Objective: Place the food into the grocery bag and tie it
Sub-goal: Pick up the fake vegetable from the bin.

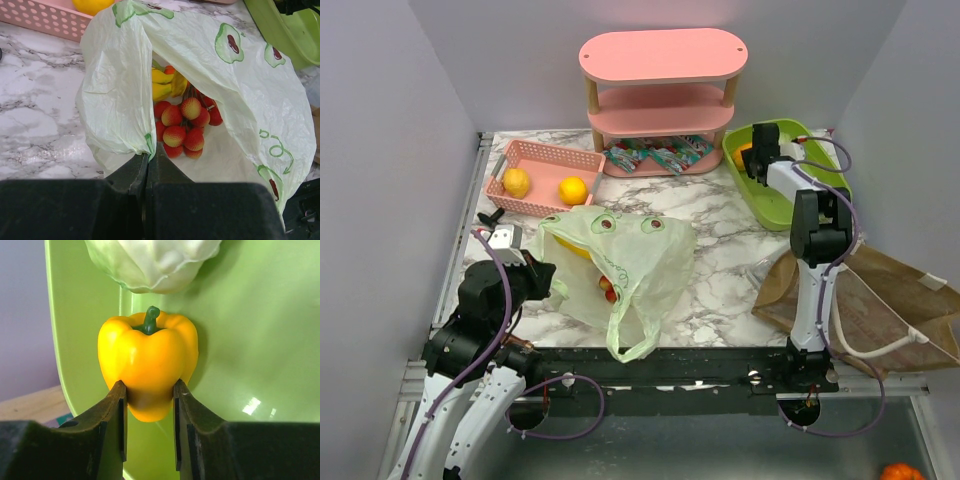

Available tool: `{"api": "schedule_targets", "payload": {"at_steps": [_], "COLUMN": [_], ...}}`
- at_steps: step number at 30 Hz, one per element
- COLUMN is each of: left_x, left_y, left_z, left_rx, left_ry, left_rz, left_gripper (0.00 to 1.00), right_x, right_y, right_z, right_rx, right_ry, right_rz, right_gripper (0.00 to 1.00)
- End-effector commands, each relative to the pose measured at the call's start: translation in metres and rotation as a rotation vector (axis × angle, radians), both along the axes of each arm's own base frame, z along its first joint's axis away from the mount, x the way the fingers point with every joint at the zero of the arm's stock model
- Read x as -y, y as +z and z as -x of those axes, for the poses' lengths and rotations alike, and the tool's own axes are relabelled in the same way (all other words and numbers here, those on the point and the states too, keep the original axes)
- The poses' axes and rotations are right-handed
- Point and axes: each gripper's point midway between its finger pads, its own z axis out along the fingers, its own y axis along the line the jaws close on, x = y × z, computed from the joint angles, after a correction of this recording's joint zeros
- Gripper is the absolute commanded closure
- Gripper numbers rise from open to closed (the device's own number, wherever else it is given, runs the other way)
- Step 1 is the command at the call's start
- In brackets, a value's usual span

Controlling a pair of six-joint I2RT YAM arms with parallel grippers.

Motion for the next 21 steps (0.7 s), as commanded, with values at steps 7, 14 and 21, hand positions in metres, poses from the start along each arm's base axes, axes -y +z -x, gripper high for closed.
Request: {"api": "schedule_targets", "payload": {"at_steps": [7, 14, 21], "left_x": [0.005, 0.005, 0.005], "left_y": [0.004, 0.005, 0.006], "left_z": [0.001, 0.002, 0.003], "left_rx": [0.022, 0.030, 0.037], "left_ry": [-0.039, -0.038, -0.041], "left_rz": [0.011, 0.014, 0.016], "left_gripper": [1.00, 1.00, 1.00], "right_x": [0.002, -0.001, -0.002], "right_y": [0.028, 0.071, 0.114], "right_z": [0.055, 0.088, 0.124], "right_rx": [-0.078, -0.029, 0.026], "right_ry": [0.089, 0.145, 0.192], "right_rz": [0.102, 0.135, 0.174], "right_gripper": [0.99, 0.99, 0.99]}}
